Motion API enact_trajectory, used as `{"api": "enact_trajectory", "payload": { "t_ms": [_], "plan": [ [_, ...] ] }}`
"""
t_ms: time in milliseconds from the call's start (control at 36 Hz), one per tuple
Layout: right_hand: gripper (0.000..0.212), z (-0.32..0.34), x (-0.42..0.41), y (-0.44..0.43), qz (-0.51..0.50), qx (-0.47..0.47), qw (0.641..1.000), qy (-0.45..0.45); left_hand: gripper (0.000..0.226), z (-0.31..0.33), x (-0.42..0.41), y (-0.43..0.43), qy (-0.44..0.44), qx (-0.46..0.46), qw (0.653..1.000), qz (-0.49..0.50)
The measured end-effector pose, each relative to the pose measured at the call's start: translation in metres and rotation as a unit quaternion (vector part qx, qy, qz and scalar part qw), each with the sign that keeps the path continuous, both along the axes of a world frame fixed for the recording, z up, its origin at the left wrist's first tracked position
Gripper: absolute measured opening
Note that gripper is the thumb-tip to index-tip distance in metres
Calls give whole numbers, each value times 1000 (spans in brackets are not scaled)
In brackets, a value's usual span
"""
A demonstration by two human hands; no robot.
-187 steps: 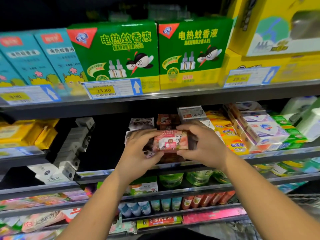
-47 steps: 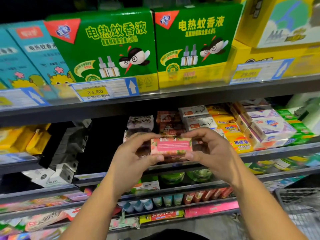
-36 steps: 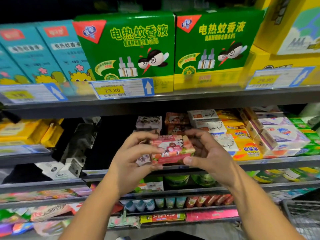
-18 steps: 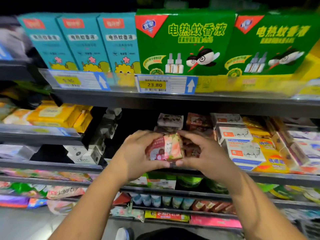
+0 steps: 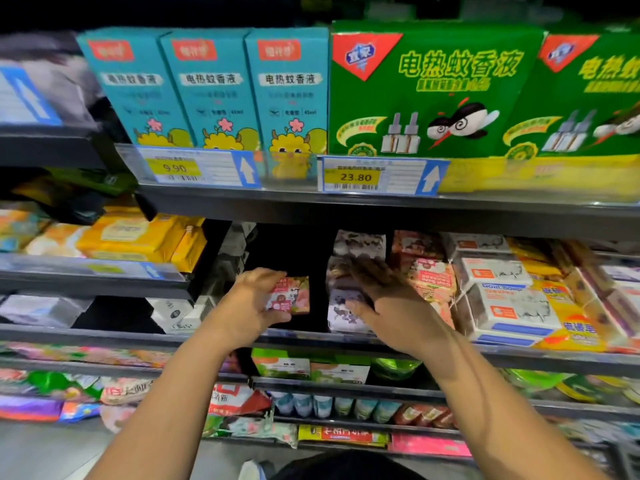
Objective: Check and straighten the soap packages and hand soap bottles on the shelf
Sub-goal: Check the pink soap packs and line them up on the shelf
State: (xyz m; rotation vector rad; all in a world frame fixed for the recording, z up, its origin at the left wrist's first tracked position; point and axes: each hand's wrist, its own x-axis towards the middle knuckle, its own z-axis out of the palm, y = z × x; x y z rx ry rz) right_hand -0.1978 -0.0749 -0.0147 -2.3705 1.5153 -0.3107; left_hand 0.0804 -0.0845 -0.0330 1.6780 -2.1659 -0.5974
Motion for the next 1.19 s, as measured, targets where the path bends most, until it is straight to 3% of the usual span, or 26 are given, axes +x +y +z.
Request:
{"api": "enact_trajectory", "payload": {
  "t_ms": [361, 472, 806, 889, 972, 1083, 1194],
  "plan": [
    [59, -21, -3, -3, -4, -23, 998, -52, 76, -11, 8, -21, -33, 161, 986, -26],
    [59, -24, -3, -4, -7, -34, 998, -46, 57, -9, 9, -19, -25, 195, 981, -2],
    [53, -7, -10, 1, -26, -5, 997, -79, 61, 12, -13, -2, -119, 128, 984, 20],
    [35, 5, -21, 0, -55, -74, 993, -77, 51, 18, -29, 0, -97, 59, 993, 19],
    [18, 6, -51, -9, -80, -145, 986, -13, 43, 22, -54, 2, -60, -40, 997, 25],
    [46, 18, -77, -19, -122, -87, 970, 192, 50, 28, -93, 0, -14, -73, 996, -47],
    [65, 24, -82, -16, -149, -2, 955, 257, 69, 26, -132, 1, -42, -57, 993, -92]
  ]
}}
